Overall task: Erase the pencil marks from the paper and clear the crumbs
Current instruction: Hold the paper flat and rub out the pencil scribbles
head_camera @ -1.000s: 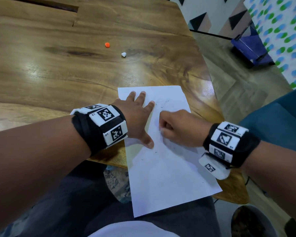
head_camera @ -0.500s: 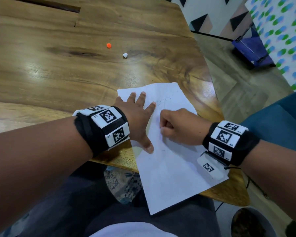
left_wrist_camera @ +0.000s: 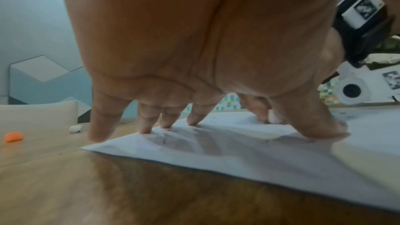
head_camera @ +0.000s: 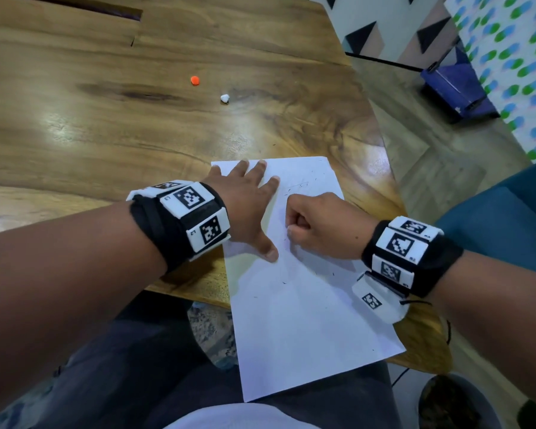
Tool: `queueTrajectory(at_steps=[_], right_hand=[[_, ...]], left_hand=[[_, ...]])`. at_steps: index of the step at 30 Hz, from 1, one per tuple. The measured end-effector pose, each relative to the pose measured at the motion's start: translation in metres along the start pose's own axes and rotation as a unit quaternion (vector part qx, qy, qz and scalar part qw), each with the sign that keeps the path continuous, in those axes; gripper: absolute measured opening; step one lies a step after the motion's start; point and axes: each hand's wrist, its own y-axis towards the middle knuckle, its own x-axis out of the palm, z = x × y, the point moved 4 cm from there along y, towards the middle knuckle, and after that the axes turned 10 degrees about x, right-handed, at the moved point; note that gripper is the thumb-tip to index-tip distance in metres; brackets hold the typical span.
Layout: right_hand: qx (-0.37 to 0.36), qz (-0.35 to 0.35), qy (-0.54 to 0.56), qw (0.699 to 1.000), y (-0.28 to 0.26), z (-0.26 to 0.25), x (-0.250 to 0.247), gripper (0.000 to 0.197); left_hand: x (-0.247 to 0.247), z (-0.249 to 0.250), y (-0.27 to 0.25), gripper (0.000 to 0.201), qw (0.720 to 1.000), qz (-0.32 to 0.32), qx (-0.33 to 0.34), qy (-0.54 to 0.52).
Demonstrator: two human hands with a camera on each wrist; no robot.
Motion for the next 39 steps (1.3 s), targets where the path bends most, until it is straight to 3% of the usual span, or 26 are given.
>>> queueTrajectory(at_steps=[7, 13, 15, 22, 25, 32, 39], right_hand=[[0.062, 0.073, -0.035, 0.995, 0.041, 0.018, -0.032, 0.003], [-0.028, -0.032, -0.047, 0.998, -0.005, -0.017, 0.0, 0.006], [-0.06, -0.035, -0.057, 0.996, -0.009, -0.024, 0.004, 0.006], [0.047, 0.074, -0.034, 0.996, 0.049, 0.015, -0.031, 0.005], [0.073, 0.087, -0.035, 0.993, 0.056, 0.02, -0.035, 0.004], [-0.041, -0.025, -0.028, 0.998, 0.002, -0.014, 0.003, 0.005], [0.075, 0.072, -0.019, 0.994, 0.057, 0.016, -0.036, 0.007]], left_hand=[[-0.002, 0.003, -0.002, 0.144, 1.0, -0.004, -0.006, -0.001], [0.002, 0.003, -0.005, 0.144, 1.0, -0.005, 0.001, -0.007], [0.003, 0.003, -0.004, 0.144, 1.0, -0.007, 0.004, -0.006], [0.005, 0.002, -0.004, 0.144, 1.0, -0.008, 0.01, -0.004], [0.005, 0.002, -0.003, 0.144, 1.0, -0.008, 0.008, -0.008], [0.006, 0.001, -0.004, 0.143, 1.0, -0.011, 0.015, -0.018], [0.007, 0.0, -0.003, 0.143, 1.0, -0.012, 0.014, -0.012]])
